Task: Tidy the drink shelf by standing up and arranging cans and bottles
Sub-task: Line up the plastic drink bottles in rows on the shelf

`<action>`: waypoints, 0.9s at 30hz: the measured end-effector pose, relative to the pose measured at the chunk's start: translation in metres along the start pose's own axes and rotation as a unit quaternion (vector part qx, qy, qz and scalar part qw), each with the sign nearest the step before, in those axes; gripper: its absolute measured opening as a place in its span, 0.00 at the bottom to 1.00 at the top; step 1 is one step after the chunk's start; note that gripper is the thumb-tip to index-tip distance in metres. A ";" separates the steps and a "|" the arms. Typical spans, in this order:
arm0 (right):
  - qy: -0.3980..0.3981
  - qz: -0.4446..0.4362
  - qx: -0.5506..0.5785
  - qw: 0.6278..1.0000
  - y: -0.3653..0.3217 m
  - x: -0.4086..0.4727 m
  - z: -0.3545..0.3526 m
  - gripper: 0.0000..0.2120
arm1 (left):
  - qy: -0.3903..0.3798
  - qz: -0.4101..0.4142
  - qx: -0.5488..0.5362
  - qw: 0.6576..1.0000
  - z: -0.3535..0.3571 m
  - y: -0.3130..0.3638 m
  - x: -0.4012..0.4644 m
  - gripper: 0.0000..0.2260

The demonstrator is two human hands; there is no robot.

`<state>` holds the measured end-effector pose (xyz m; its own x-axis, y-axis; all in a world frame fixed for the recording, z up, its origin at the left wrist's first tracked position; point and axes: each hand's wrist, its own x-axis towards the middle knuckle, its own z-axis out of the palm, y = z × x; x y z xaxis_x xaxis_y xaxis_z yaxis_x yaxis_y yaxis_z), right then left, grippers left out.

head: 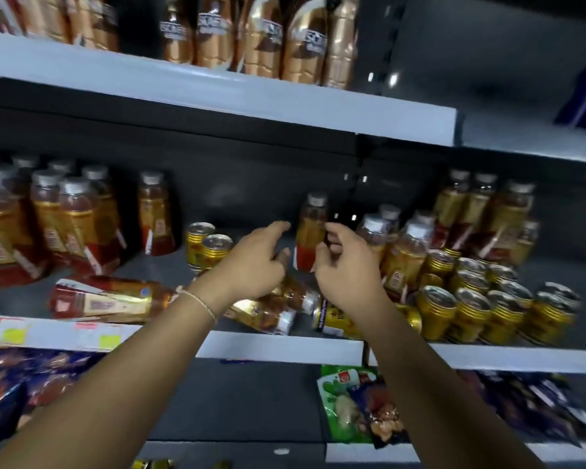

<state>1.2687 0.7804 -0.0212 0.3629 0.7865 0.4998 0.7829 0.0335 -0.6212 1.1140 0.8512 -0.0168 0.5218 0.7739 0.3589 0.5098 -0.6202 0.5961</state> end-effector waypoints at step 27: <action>0.128 0.113 -0.112 0.979 0.118 0.024 -0.095 0.16 | -0.016 0.157 -0.161 0.974 0.125 0.078 0.100 0.09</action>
<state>1.4179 0.7444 -0.0252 0.6323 0.5770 0.5169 0.7483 -0.2822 -0.6003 1.2911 0.8644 -0.0242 0.6405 0.5454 0.5406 0.0841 -0.7495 0.6566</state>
